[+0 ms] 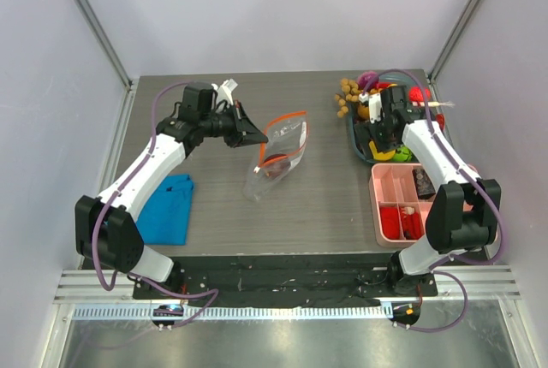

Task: Place the food in the zip-top bag and seal the zipper
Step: Pick up the fake fruit from the bin, then place the fake fruit in the zipper food storage bag, then pick up the fake fruit from the bin, then place the fake fruit in the zipper food storage bag, then pick up the fake fruit from the bin.

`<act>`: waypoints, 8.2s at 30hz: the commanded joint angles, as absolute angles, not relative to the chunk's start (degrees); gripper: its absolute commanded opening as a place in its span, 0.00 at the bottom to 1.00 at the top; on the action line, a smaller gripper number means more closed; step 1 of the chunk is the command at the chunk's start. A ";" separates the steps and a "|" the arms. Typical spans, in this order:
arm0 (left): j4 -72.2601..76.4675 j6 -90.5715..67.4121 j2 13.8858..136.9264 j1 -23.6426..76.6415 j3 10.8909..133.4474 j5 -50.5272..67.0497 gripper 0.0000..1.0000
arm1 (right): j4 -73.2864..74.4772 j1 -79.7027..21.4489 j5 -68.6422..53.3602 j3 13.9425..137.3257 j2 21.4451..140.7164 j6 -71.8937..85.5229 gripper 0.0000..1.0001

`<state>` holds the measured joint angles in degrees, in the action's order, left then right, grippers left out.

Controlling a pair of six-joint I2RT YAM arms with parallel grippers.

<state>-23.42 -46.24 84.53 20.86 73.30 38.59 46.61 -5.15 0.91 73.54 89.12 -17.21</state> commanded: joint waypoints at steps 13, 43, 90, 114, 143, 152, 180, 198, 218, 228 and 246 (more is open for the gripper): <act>-22.06 -45.00 83.14 20.57 72.86 38.23 0.00 | 38.76 -8.44 12.57 70.05 88.95 -13.01 0.95; -22.68 -44.21 83.23 20.57 72.69 38.06 0.00 | 31.99 -8.88 14.85 65.83 89.48 -9.32 0.91; -23.47 -43.95 82.79 20.92 71.81 39.55 0.00 | 42.45 -36.30 -21.01 95.45 89.74 -9.58 0.99; -22.41 -44.39 83.76 21.01 72.25 40.34 0.00 | 59.67 5.52 -14.34 94.75 86.82 -22.03 1.00; -22.85 -43.86 85.96 21.01 73.83 41.22 0.00 | 51.51 6.15 1.65 97.03 105.03 -29.35 1.00; -23.03 -43.51 86.22 21.01 73.65 41.13 0.00 | 50.45 5.10 2.02 94.75 105.29 -29.00 1.00; -23.38 -43.15 86.48 21.18 73.56 41.48 0.00 | 68.13 -5.52 -25.46 117.42 96.86 -21.54 0.61; -24.61 -41.92 85.78 21.18 73.83 40.61 0.00 | 59.41 -34.10 -27.69 107.67 94.57 -21.18 0.90; -23.91 -42.54 86.22 21.27 74.71 40.60 0.00 | 60.21 -3.18 -16.37 105.48 96.15 -19.76 1.00; -23.64 -42.63 86.49 21.18 74.27 40.61 0.00 | 54.40 -1.14 -5.72 98.79 100.98 -22.50 1.00; -24.35 -42.54 86.92 21.18 74.71 40.96 0.00 | 46.76 -1.84 1.65 96.16 110.57 -20.65 1.00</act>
<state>-24.71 -43.03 86.54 20.99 72.31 40.07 50.54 -1.23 -1.69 97.69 110.87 -20.82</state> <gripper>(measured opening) 0.010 0.996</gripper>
